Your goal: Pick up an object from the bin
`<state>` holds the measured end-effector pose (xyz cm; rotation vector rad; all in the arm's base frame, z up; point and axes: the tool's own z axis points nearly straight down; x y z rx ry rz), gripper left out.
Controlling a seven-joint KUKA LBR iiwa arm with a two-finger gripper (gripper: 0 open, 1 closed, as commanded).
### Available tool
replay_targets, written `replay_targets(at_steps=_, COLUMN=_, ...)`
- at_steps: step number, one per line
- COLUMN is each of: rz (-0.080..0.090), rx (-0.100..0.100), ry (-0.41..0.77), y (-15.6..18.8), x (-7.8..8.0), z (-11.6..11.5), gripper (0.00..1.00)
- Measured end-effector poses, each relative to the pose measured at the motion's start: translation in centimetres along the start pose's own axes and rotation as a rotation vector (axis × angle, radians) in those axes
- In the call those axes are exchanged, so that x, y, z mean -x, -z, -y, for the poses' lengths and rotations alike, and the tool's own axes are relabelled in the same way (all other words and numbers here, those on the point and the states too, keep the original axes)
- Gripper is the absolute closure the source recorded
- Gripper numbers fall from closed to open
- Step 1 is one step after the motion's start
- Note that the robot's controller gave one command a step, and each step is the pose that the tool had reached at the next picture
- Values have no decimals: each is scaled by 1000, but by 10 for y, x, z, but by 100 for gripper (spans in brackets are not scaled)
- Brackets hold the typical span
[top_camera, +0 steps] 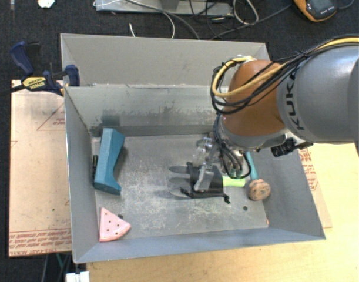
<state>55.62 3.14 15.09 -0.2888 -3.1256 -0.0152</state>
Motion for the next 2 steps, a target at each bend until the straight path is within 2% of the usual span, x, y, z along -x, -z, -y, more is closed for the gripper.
replay_targets(at_steps=1, rz=3, rx=1, ry=1, y=36, x=1, z=-1, gripper=100)
replay_targets(at_steps=2, rz=10, rx=4, ry=1, y=54, x=3, z=-1, gripper=100)
